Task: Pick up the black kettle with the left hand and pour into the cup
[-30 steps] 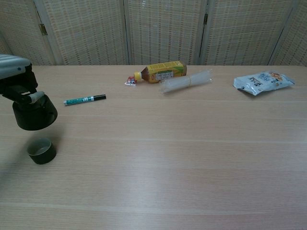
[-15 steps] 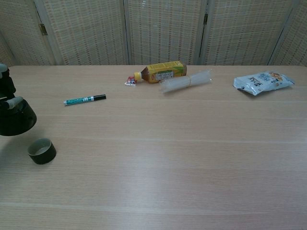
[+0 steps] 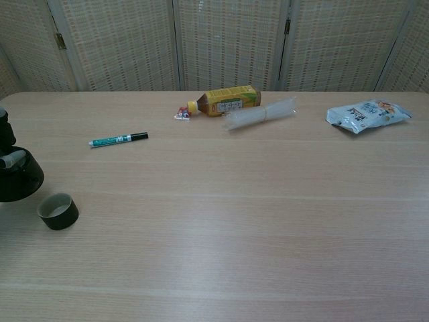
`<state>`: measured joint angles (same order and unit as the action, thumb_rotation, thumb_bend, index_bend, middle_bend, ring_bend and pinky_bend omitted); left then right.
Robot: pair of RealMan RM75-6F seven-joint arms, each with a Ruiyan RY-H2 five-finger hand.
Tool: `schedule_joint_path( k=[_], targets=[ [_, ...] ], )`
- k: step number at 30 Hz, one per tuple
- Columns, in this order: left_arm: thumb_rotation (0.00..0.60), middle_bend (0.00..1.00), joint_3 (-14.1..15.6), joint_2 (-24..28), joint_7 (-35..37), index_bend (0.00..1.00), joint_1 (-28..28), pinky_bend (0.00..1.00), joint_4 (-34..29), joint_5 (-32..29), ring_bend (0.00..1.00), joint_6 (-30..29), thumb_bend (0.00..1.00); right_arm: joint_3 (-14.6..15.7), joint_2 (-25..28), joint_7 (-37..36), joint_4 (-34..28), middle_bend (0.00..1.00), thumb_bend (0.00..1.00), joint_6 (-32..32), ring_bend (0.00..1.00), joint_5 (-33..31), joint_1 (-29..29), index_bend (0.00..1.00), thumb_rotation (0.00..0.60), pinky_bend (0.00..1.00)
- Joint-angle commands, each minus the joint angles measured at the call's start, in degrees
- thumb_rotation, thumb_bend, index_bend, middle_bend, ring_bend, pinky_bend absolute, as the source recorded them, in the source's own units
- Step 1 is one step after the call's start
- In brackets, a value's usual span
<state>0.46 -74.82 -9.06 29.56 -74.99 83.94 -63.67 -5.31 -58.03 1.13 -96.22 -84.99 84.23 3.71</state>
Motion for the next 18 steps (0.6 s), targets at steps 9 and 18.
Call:
schedule_joint_path(
  k=[9, 18],
  targets=[
    [0.466, 1.0, 0.2, -1.8, -7.7, 1.0, -1.6, 0.52, 0.2, 1.0, 0.92, -2.8, 0.55, 0.2, -0.1, -0.1, 0.1, 0.26, 0.39, -0.3, 0.28, 0.0, -0.3, 0.06, 0.6, 0.19],
    [0.468, 1.0, 0.2, -2.7, -13.0, 1.0, -2.6, 0.52, -1.2, 1.1, 0.92, -4.0, 0.56, 0.3, 0.0, -0.1, 0.0, 0.26, 0.39, -0.5, 0.28, 0.1, -0.4, 0.06, 0.6, 0.19]
  ],
)
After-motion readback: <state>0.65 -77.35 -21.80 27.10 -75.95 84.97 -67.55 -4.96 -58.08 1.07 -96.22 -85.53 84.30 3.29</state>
